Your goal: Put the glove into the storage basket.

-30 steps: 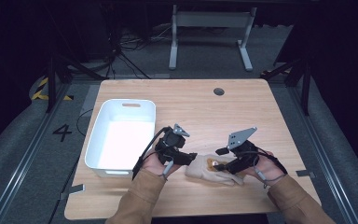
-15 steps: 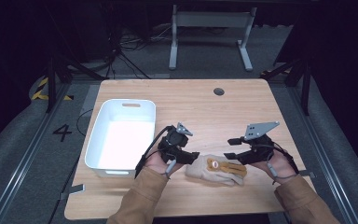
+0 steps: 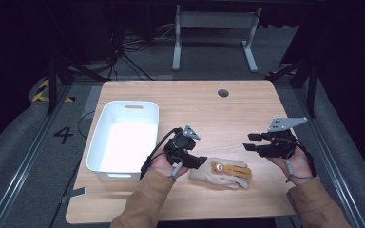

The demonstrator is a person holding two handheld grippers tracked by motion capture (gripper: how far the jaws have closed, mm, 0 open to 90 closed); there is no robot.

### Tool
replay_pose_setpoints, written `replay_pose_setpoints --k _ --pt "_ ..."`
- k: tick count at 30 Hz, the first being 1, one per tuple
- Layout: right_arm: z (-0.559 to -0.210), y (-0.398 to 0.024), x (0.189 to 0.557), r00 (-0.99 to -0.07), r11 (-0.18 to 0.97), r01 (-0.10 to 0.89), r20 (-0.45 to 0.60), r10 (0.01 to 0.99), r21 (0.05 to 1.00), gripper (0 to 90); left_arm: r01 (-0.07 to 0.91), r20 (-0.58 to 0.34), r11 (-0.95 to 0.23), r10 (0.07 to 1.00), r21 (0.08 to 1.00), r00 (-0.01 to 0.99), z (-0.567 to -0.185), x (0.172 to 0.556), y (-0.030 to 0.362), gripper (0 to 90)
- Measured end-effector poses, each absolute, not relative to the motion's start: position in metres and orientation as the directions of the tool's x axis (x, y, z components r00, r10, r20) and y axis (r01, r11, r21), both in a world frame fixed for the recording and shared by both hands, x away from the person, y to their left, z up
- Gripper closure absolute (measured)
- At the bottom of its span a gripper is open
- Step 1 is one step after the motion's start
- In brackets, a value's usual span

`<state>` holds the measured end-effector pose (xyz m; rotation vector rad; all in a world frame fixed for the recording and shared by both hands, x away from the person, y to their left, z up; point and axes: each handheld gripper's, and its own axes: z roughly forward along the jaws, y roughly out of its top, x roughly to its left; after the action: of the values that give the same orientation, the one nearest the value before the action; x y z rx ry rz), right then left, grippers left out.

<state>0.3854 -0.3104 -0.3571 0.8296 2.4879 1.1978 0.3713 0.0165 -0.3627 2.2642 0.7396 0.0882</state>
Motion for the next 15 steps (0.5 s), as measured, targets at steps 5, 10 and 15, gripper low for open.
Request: replay_pose_setpoints --k 5,10,15 --pt "-0.356 -0.321 0.387 -0.765 0.468 0.394 -0.001 0.644 0.791 47.8 0.479 -0.153 -0.558 0.530 0.677 0.834 -0.362 0.371 0.015 36.4" --pt "-0.357 -0.330 0.389 -0.706 0.431 0.414 -0.016 0.708 0.802 45.0 0.478 -0.151 -0.560 0.531 0.676 0.834 -0.363 0.371 0.015 36.5" --pt "-0.358 -0.346 0.394 -0.641 0.390 0.445 -0.018 0.767 0.806 48.8 0.476 -0.158 -0.562 0.520 0.676 0.839 -0.364 0.371 0.013 34.5"
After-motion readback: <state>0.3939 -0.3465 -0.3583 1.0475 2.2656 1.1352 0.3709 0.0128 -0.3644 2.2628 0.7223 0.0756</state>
